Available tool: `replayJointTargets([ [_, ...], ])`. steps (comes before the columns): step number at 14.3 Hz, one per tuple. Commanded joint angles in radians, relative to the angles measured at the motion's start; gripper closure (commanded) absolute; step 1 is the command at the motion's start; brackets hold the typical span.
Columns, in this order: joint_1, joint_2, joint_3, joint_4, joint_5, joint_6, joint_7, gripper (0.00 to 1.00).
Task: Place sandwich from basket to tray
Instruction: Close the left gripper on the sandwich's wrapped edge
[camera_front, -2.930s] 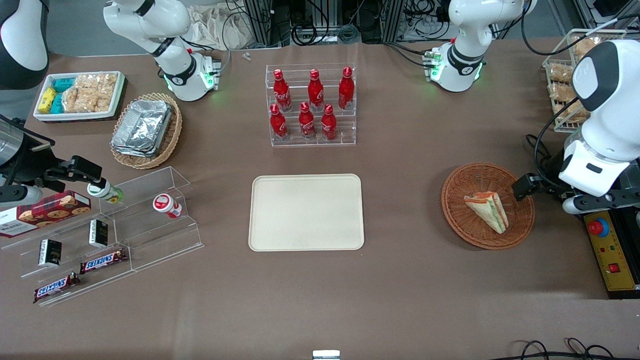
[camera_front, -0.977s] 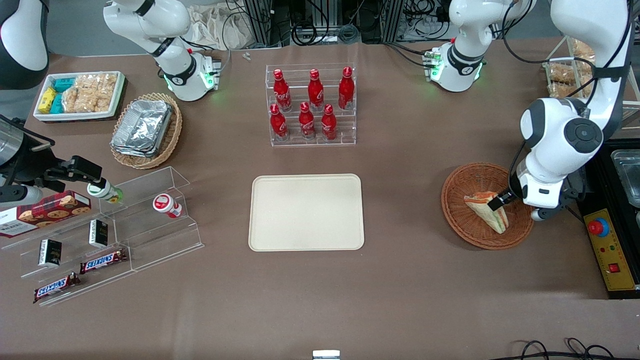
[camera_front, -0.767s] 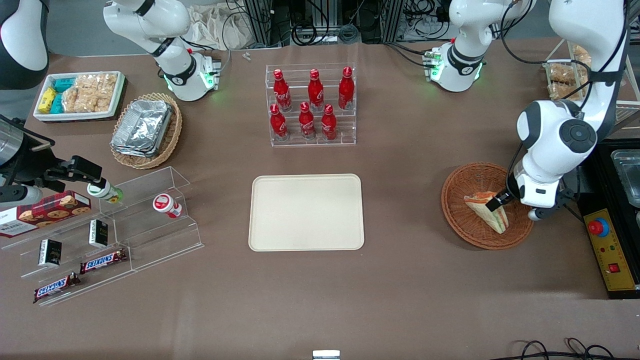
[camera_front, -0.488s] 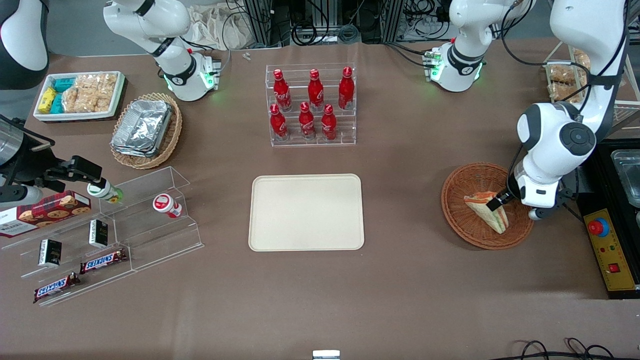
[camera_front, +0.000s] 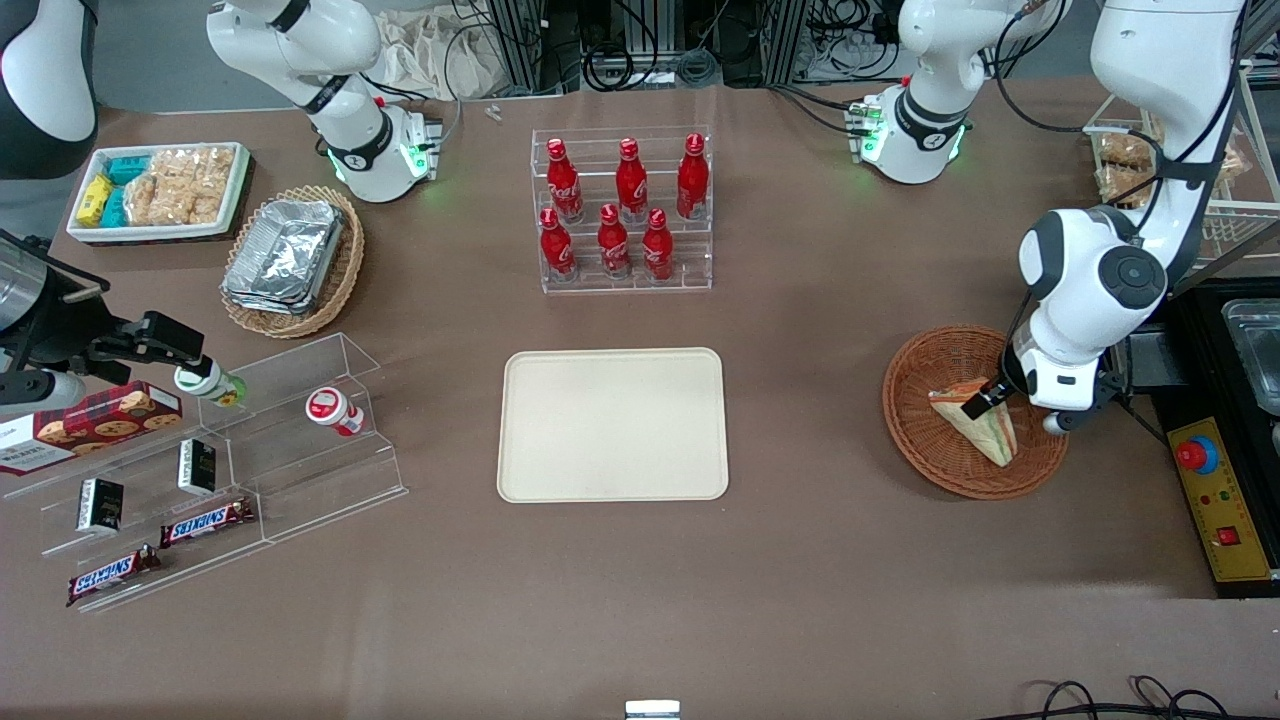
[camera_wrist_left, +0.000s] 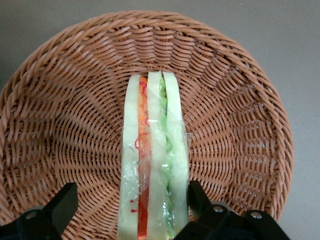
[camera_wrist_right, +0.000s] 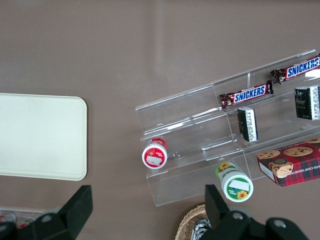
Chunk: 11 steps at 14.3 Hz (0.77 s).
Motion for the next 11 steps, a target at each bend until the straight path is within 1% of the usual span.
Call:
replayJointTargets([
  [1, 0.01, -0.012, -0.009, -0.031, 0.006, 0.045, -0.039, 0.17],
  [2, 0.01, -0.012, -0.01, -0.031, 0.006, 0.045, -0.041, 0.33],
  [3, 0.008, -0.012, -0.01, -0.028, 0.006, 0.044, -0.042, 0.45],
  [7, 0.005, -0.017, -0.013, -0.019, 0.006, 0.036, -0.049, 0.63],
  [8, 0.005, -0.02, -0.013, -0.014, 0.006, 0.036, -0.047, 0.69],
  [10, 0.007, -0.029, -0.013, -0.01, 0.008, 0.026, -0.03, 0.88],
  [11, 0.005, -0.037, -0.015, -0.004, 0.008, 0.01, -0.03, 0.95],
])
